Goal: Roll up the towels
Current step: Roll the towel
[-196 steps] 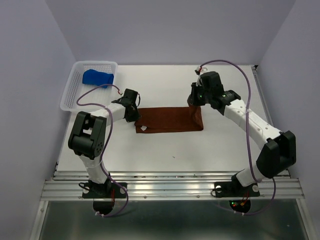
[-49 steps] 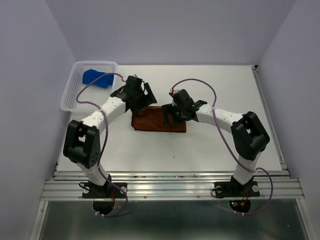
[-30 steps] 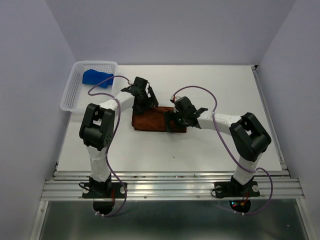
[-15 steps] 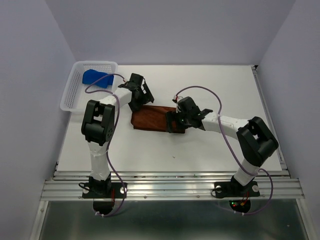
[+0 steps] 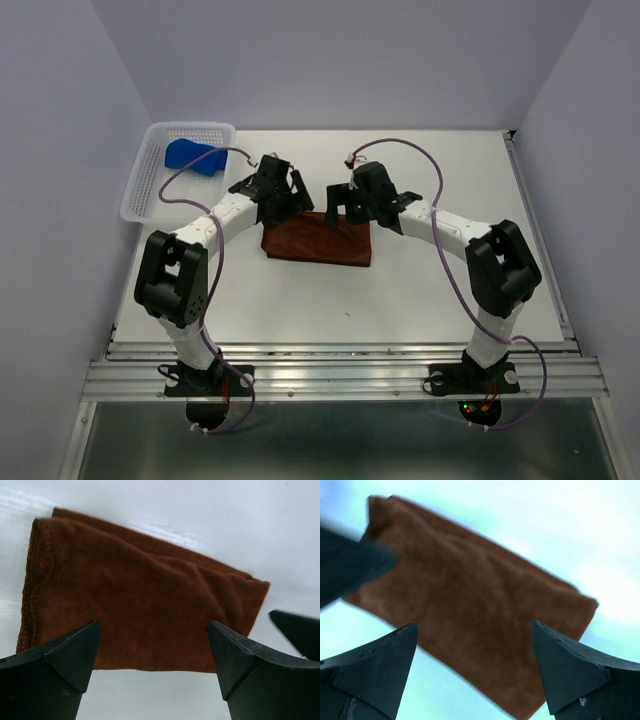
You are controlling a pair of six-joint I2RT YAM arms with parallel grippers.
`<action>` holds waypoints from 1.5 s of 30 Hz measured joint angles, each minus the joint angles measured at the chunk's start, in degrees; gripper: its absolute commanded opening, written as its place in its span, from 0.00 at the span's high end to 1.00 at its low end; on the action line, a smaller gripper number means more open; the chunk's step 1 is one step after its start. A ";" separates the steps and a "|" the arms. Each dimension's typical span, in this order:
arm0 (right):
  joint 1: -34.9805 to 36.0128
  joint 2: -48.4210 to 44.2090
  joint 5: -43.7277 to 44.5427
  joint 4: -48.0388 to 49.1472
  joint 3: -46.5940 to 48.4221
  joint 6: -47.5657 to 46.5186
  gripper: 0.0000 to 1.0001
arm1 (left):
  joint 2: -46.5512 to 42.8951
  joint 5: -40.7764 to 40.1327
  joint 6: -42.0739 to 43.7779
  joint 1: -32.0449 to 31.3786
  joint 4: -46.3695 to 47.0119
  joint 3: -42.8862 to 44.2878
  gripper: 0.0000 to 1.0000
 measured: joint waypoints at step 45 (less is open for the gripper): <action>23.52 -27.93 13.97 8.17 -30.05 -11.19 0.00 | 26.32 4.61 13.55 -5.70 -3.26 30.82 0.01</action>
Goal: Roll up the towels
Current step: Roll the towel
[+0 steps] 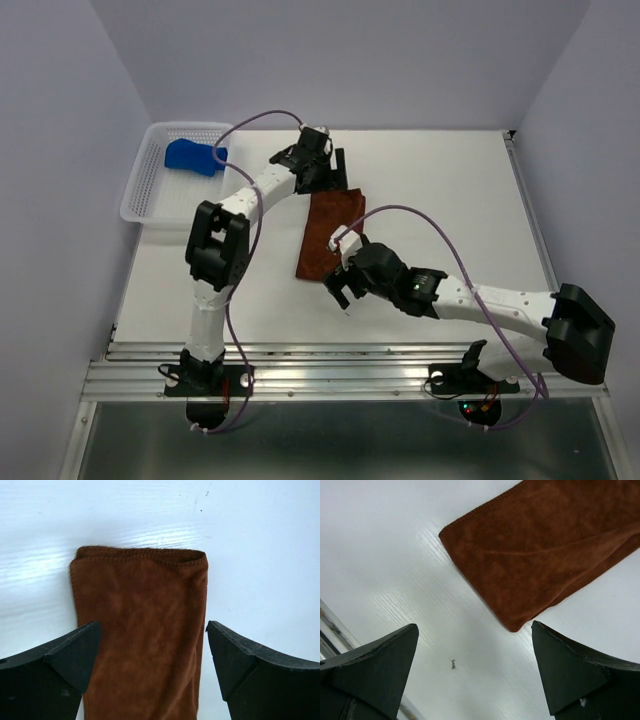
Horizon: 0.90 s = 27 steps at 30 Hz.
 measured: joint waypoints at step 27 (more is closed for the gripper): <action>0.02 27.69 0.72 -6.29 14.84 -24.98 0.62 | -53.37 -5.11 -11.54 6.25 3.56 -56.94 0.01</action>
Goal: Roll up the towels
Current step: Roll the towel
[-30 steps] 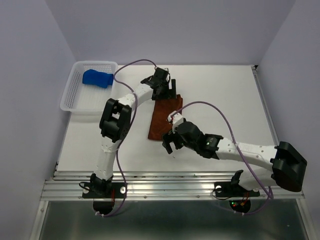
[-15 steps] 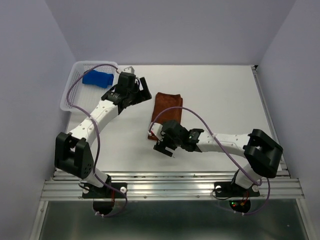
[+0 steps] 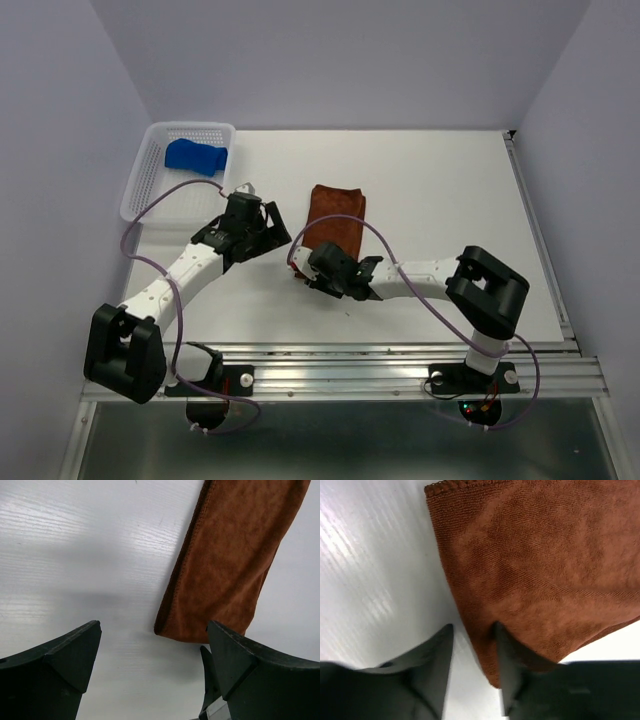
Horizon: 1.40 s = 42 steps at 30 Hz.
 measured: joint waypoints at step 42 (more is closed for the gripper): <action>-11.06 -1.97 -6.86 -7.30 7.91 7.13 0.94 | -2.36 10.60 2.91 -0.04 8.11 -6.51 0.01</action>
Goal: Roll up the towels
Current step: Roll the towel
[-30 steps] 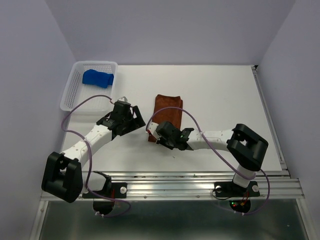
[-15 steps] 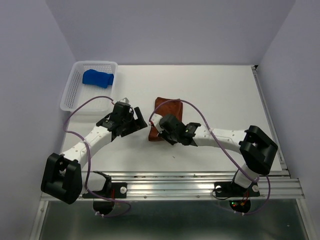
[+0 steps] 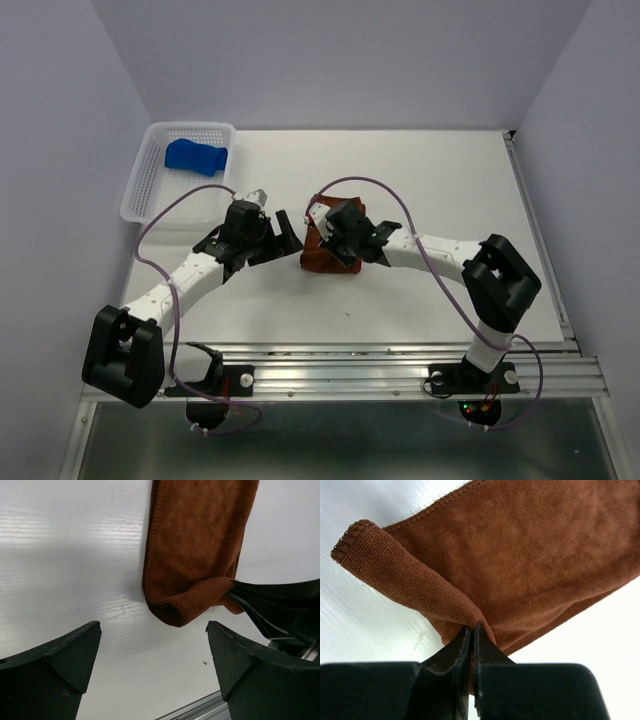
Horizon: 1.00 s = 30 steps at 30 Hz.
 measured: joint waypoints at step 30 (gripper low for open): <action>-4.68 6.19 -5.05 0.94 3.32 -1.49 0.57 | 21.90 3.48 1.81 -1.40 19.43 1.46 0.21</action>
